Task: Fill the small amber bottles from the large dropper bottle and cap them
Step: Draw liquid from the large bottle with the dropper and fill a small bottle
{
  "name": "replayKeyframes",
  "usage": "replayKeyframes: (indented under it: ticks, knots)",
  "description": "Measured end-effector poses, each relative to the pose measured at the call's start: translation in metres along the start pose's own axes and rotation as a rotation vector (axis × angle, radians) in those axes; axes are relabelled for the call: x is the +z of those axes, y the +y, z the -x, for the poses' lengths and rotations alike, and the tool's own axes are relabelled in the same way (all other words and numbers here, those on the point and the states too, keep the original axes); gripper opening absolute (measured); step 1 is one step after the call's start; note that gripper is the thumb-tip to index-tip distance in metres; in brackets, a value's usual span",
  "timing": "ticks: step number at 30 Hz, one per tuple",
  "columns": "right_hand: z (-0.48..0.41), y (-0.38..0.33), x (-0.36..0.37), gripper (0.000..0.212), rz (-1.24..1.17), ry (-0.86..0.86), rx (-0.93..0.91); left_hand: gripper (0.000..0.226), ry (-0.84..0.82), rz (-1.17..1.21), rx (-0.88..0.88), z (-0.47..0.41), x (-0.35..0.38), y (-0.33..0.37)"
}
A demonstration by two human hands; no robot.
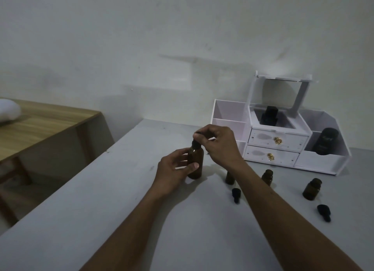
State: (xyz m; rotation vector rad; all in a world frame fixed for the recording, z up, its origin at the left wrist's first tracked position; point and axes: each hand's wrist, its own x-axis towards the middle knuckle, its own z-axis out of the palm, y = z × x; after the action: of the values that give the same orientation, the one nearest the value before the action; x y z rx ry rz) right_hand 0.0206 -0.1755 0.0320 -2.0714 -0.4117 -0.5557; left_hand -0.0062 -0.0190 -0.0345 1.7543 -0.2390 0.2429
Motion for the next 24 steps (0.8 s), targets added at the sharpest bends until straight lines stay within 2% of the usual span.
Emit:
replayKeyframes:
  ticks: [12,20,24]
  knots:
    - [0.003,-0.003,0.002,0.006,0.027,0.025,-0.020,0.043,0.007,-0.009,-0.012,0.000,-0.001,-0.001]
    - [-0.016,-0.034,-0.025,0.009,-0.076,0.074,-0.094,0.048,0.017,-0.078,-0.042,0.001,0.002,0.002]
    - [-0.024,-0.056,-0.046,0.013,-0.102,0.134,-0.146,0.063,0.169,-0.122,-0.054,0.007,0.005,0.012]
